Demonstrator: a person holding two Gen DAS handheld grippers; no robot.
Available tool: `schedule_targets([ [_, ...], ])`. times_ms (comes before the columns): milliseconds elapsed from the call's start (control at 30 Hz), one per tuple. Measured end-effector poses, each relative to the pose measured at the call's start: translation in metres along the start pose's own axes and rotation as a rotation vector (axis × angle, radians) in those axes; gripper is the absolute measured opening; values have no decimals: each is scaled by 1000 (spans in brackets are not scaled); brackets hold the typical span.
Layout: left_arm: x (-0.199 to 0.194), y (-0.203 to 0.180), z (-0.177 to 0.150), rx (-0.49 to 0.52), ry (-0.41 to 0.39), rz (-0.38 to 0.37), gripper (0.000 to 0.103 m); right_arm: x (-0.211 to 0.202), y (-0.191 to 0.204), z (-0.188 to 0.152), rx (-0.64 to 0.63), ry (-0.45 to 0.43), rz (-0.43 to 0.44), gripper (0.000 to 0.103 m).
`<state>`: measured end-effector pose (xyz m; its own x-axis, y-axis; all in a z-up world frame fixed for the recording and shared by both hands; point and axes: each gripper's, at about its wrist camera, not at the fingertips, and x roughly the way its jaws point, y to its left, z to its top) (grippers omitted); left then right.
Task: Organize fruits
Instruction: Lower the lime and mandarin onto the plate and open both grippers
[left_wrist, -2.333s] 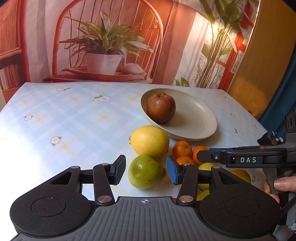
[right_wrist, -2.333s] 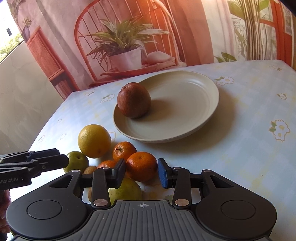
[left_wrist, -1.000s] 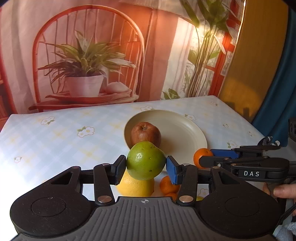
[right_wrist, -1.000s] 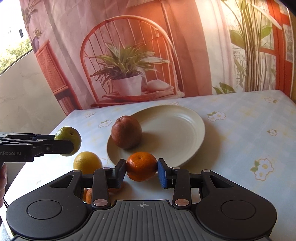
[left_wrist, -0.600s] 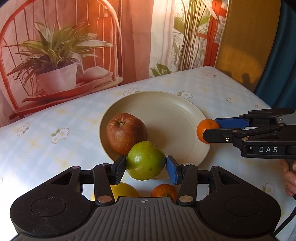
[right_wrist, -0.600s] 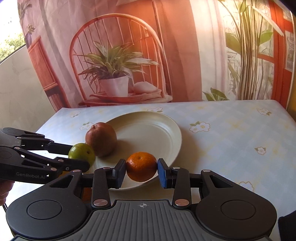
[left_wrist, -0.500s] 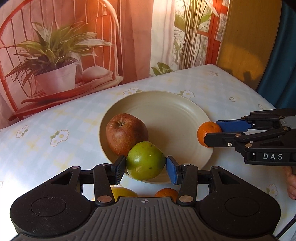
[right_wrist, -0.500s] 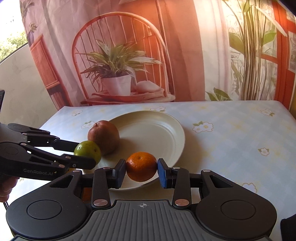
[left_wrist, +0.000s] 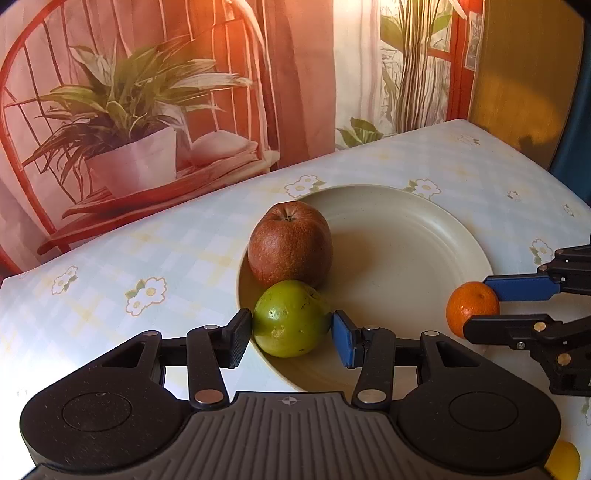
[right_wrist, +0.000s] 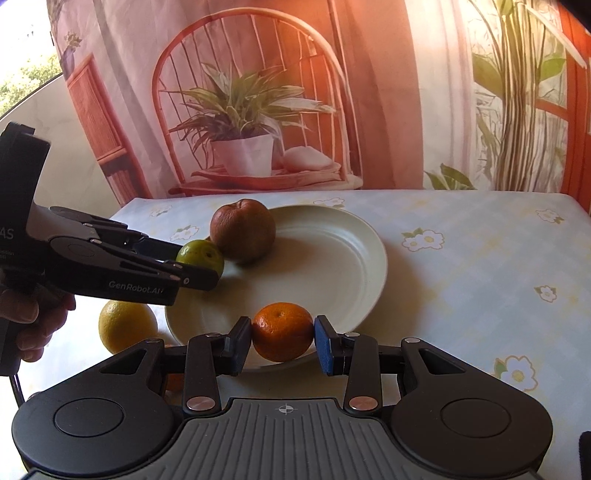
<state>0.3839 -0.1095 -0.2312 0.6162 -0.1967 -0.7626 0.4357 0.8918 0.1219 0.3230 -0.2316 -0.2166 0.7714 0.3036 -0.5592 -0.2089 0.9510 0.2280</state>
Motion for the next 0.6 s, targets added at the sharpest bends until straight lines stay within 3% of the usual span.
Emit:
schedule_targets([
  [233,-11,16,0,-79,-39,-62,52,13,17,6,-43,52,43,34],
  [467,-32,47,-7,-236,-106,-53,51,39,46,20,-117,121,83,34],
  [600,-46,61,-13,-271,-141,-26,51,50,63,28,-158,139,87,34],
])
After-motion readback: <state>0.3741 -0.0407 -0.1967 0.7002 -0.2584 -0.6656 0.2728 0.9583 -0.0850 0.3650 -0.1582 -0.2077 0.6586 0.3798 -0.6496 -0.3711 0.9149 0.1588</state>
